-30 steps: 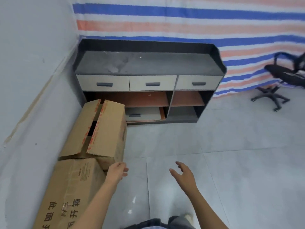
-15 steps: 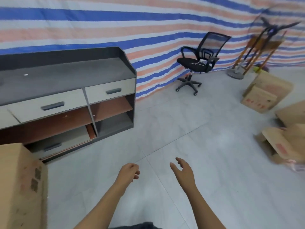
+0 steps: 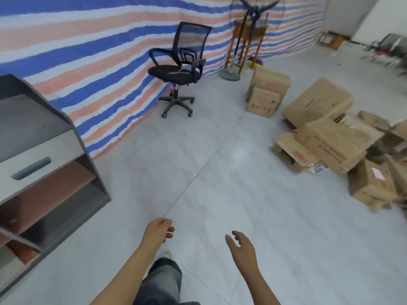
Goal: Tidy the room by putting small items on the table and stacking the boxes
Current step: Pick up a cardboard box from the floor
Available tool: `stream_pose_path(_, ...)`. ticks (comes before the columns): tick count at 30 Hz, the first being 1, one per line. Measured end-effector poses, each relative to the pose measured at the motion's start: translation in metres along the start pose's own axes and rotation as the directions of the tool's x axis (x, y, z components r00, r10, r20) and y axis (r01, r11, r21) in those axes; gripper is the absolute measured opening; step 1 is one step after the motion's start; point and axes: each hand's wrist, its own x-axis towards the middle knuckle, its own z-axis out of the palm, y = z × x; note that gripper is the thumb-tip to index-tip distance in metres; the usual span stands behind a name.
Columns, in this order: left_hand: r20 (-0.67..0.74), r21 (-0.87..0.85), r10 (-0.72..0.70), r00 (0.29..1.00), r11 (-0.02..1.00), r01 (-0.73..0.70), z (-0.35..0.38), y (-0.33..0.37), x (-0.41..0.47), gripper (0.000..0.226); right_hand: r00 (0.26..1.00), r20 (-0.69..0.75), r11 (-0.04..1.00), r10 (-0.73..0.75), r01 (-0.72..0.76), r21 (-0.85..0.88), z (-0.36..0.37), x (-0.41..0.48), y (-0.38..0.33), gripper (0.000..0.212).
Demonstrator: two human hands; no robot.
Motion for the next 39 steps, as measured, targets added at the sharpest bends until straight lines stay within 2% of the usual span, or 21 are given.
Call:
stream_pose_path(6,0.05,-0.023,0.125,0.991,0.992,-0.124,-0.017,0.11,0.09,0.015,0.99,-0.138,0.999,-0.014,0.019,0.035,0.016,0.068,-0.083,0.042)
stream_pose_path(8,0.072,-0.021,0.138,0.988,0.99,-0.137,-0.015,0.131,0.111,0.014,0.991,-0.136,1.0,-0.012,0.016,0.023,0.022,0.081,-0.101,0.043)
stream_pose_path(14,0.26,0.165,-0.009,0.966,0.986,-0.035,0.0,0.128,0.149,0.013,0.988,-0.132,0.995,0.085,-0.09,-0.031,0.036,0.107,-0.113,0.044)
stream_pose_path(19,0.149,0.15,-0.021,0.989,0.989,-0.001,-0.009,0.155,0.192,0.015,0.986,-0.119,0.992,0.117,-0.121,-0.026,0.039,0.155,-0.136,0.045)
stream_pose_path(25,0.074,0.098,-0.031,0.997,0.995,0.023,-0.004,0.199,0.252,0.016,0.994,-0.1,0.999,0.045,-0.046,-0.002,0.03,0.247,-0.188,0.044)
stream_pose_path(31,0.019,0.041,0.048,0.999,0.998,-0.049,0.05,0.283,0.34,0.015,0.996,-0.085,0.999,-0.035,0.037,0.022,-0.009,0.366,-0.236,0.046)
stream_pose_path(36,0.128,0.09,0.109,0.986,0.989,-0.121,0.127,0.344,0.394,0.012,0.972,-0.235,0.992,0.027,0.003,0.126,-0.072,0.456,-0.254,0.045)
stream_pose_path(39,0.187,0.132,0.097,0.977,0.984,-0.123,0.16,0.364,0.418,0.013,0.964,-0.252,0.988,0.085,-0.049,0.145,-0.09,0.49,-0.255,0.045)
